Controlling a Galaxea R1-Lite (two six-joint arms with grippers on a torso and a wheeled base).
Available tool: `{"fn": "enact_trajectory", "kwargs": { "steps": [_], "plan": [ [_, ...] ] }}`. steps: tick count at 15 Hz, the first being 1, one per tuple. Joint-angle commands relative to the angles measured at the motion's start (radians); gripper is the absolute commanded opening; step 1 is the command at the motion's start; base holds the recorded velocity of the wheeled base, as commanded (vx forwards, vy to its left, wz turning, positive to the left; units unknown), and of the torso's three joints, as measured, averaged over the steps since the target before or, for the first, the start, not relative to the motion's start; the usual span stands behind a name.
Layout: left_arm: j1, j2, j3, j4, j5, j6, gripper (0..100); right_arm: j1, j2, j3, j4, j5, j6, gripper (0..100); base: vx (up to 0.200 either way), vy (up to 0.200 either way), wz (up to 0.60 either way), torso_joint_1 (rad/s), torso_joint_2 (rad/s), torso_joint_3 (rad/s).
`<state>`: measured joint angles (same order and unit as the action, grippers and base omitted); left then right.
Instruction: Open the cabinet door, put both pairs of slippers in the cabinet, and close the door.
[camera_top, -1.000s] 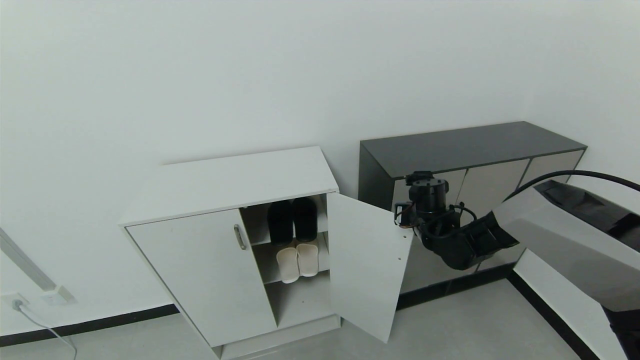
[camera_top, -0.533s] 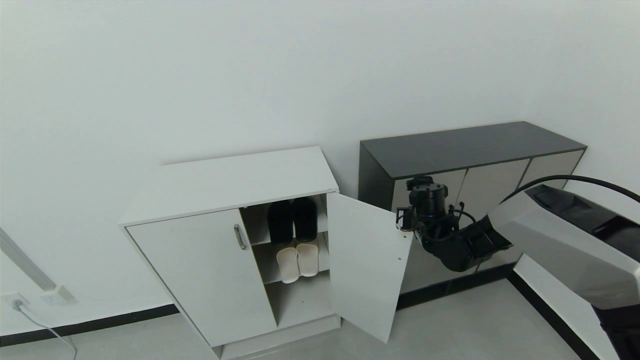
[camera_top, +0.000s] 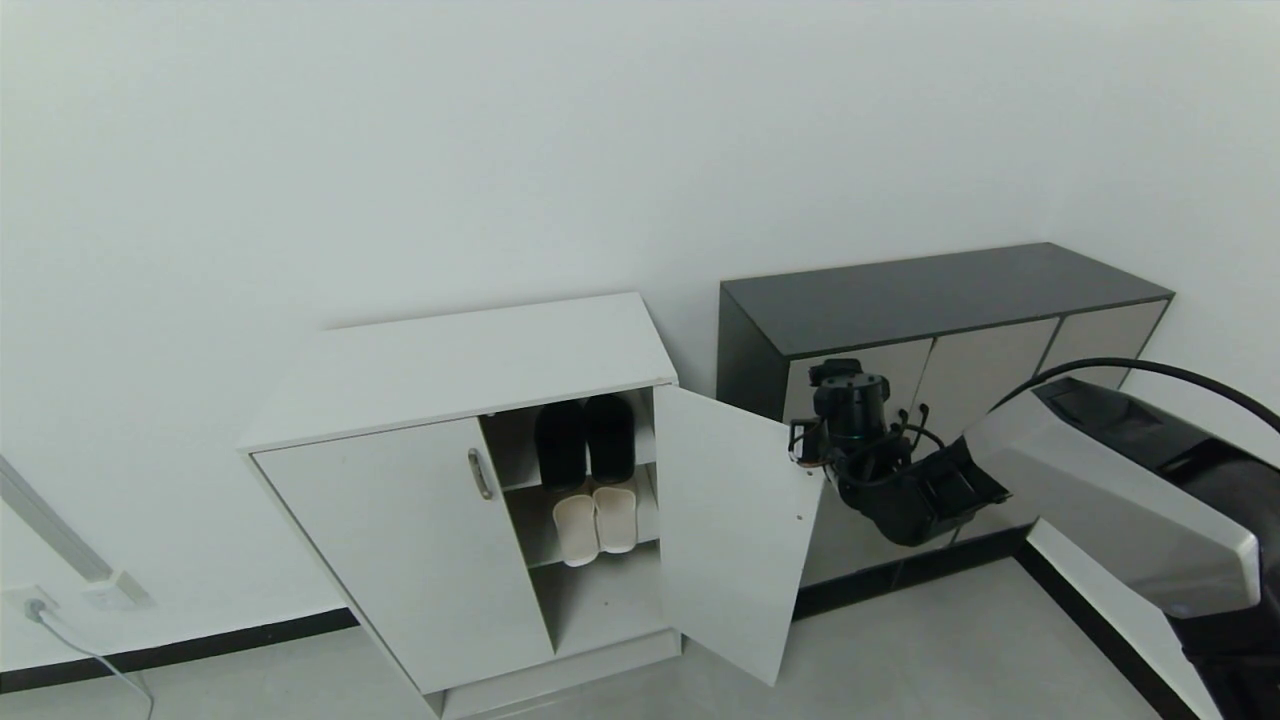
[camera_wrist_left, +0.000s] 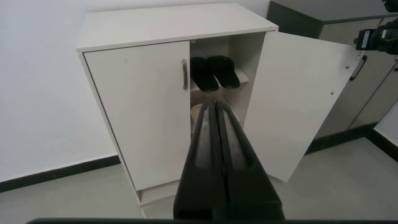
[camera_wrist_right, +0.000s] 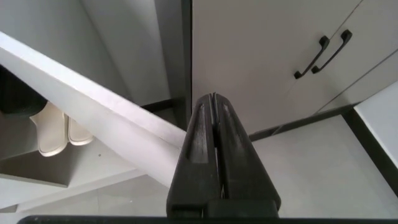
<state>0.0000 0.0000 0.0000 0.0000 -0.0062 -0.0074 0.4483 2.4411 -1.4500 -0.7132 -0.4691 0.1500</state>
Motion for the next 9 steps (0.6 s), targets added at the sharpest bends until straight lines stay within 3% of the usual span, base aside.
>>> {"fn": "enact_trajectory", "kwargs": {
  "steps": [1, 9],
  "plan": [
    [0.0, 0.0, 0.0, 0.0, 0.0, 0.0, 0, -0.003, 0.013, -0.009, 0.0, 0.0, 0.0, 0, 0.0, 0.0, 0.0, 0.0, 0.0, 0.0],
    [0.0, 0.0, 0.0, 0.0, 0.002, -0.003, 0, 0.024, -0.005, 0.022, -0.002, -0.003, 0.0, 0, 0.0, 0.0, 0.0, 0.0, 0.0, 0.0]
  ]
}}
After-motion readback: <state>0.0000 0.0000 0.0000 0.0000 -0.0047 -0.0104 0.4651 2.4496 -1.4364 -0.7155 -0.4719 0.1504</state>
